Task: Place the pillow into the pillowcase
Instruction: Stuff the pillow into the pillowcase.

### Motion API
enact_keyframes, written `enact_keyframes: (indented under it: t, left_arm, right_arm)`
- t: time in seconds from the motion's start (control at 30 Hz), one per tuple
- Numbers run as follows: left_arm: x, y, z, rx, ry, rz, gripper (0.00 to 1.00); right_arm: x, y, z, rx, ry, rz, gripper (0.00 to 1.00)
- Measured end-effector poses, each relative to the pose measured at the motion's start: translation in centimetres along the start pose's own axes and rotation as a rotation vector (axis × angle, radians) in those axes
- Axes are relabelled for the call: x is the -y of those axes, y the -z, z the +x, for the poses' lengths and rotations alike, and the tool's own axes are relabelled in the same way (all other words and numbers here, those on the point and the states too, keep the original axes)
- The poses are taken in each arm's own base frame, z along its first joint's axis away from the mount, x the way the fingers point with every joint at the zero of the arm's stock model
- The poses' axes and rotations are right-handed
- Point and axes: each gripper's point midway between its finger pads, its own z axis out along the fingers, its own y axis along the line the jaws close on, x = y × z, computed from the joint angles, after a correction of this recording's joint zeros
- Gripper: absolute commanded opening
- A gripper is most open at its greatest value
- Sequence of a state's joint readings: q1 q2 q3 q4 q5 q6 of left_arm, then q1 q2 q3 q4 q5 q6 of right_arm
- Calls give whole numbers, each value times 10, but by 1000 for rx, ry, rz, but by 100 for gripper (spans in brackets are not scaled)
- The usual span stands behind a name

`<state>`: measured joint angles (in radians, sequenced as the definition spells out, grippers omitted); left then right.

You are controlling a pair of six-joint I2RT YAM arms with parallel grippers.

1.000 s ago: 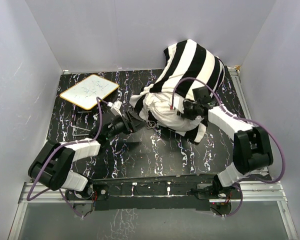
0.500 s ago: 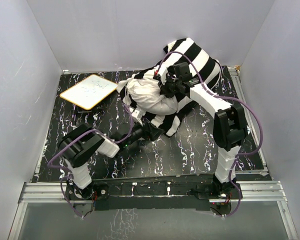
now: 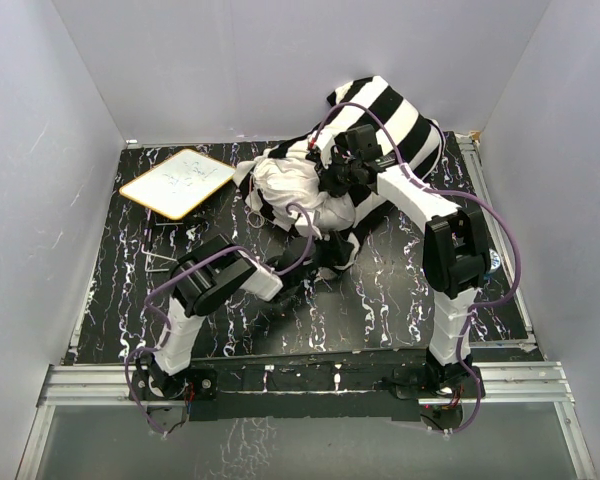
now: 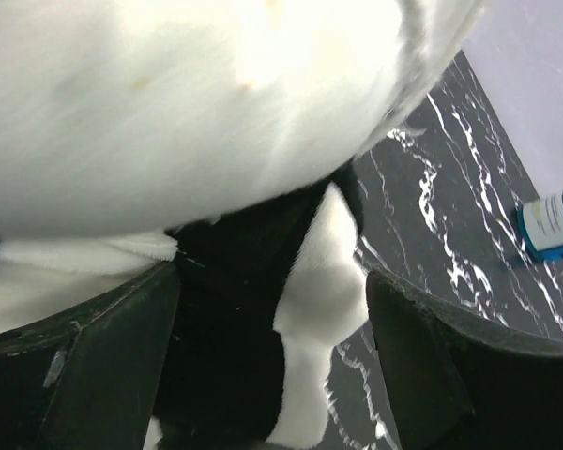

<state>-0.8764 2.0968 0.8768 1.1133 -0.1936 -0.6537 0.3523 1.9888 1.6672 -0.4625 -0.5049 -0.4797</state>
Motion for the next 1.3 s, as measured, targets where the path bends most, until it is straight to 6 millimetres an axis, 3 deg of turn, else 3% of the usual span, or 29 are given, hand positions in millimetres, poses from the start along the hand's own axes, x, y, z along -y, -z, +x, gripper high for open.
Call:
enact_keyframes:
  t: [0.07,0.17,0.27,0.3,0.4,0.47,0.57,0.7,0.93,1.1,1.17,1.3]
  left_arm:
    - [4,-9,-3,15,-11,-42,91]
    - [1,-19,-6,34,-22,-140,91]
    - [-2,-28,-9,64,-30,-207,79]
    - [-5,-31,-10,74,-33,-227,67]
    - [-14,-40,-13,103,-49,-285,1]
    - [-24,-41,-8,97,-73,-312,0]
    - [-23,-37,-7,86,-122,-285,0]
    - [-19,-4,-12,42,-242,-233,0]
    - [16,68,-88,98,-438,-136,0]
    - [30,101,-115,111,-500,-99,0]
    - [38,120,-128,142,-514,-75,0]
    - [59,148,-174,263,-476,-1,0]
  right_arm:
    - [0,0,0,-2,-6,-2,8]
    - [-1,-2,0,-2,-14,-7,8]
    - [-3,-3,0,-6,-16,-10,8]
    - [-3,-3,0,-6,-16,-11,8]
    - [-3,-3,0,-10,-15,-7,8]
    - [-3,-3,1,-14,-15,0,8]
    - [0,-5,5,-37,-4,25,8]
    - [8,-15,16,-90,58,84,8]
    - [40,-34,11,-80,239,246,8]
    - [49,-30,9,-69,344,322,8]
    - [49,-28,25,-121,385,321,8]
    - [51,-18,64,-245,462,256,9]
